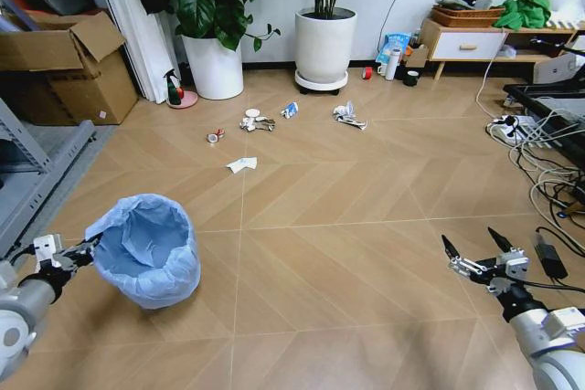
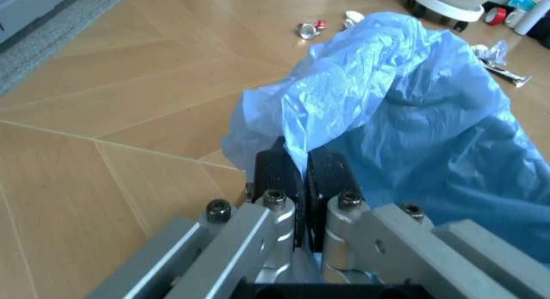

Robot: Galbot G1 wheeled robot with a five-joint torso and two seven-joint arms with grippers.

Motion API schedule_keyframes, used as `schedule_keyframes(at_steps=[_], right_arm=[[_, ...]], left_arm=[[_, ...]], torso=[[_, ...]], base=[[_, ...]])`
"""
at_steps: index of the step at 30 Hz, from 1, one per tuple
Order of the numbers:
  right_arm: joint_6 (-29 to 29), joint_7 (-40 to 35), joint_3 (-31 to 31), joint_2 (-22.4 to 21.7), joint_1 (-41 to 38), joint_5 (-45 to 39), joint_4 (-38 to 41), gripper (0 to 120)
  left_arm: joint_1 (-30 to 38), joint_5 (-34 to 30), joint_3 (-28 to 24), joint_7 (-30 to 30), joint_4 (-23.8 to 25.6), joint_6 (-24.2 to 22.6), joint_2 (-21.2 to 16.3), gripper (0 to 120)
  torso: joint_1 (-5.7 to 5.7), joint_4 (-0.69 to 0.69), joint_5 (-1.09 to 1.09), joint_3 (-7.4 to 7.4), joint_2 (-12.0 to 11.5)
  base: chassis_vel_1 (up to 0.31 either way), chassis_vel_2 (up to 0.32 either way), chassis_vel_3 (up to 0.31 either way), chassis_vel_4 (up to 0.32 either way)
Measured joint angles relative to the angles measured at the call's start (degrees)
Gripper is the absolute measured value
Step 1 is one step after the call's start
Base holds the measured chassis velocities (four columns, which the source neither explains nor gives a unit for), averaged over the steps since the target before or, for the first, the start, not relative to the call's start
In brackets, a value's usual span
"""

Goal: Pick up the trash bin and place the garbage on the floor into it.

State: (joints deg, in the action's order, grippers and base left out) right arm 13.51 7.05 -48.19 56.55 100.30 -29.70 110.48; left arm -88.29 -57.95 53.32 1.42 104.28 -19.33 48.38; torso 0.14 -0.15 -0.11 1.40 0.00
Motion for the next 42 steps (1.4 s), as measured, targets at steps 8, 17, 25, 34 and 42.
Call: schedule_keyframes(at_steps=[8,17,25,34,42], right_arm=[[0.1,0.3,0.0,1.2,0.0,0.9,-0.1,100],[0.8,1.1,-0.8,1.5,0.3,1.6,0.0,100],[1.3,1.7,-1.0,1.9,0.5,2.3,0.0,100],[1.7,2.3,-1.5,1.8,0.6,2.3,0.1,100],[1.8,2.6,-1.7,1.7,0.7,2.3,0.2,100]], left_arm=[[-0.3,0.2,-0.1,0.1,-0.1,0.2,0.4,0],[-0.4,0.5,-0.5,0.2,0.1,0.3,0.8,0],[-0.6,0.6,-0.5,0.2,0.4,0.4,0.9,0],[-0.8,0.9,-0.7,0.2,0.6,0.4,1.2,0],[-0.7,0.9,-0.9,0.2,0.6,0.4,1.2,0]], torso=[[0.0,0.0,0.0,0.0,0.0],[0.01,0.0,0.0,0.01,0.0],[0.0,-0.01,-0.01,0.0,0.0],[0.0,0.0,-0.01,0.0,0.0],[0.0,0.0,-0.03,0.0,0.0]], base=[[-0.071,0.058,0.06,-0.057],[-0.106,0.121,0.102,-0.108],[-0.031,0.121,0.028,-0.123],[0.021,0.233,-0.022,-0.213],[0.044,0.294,-0.046,-0.281]])
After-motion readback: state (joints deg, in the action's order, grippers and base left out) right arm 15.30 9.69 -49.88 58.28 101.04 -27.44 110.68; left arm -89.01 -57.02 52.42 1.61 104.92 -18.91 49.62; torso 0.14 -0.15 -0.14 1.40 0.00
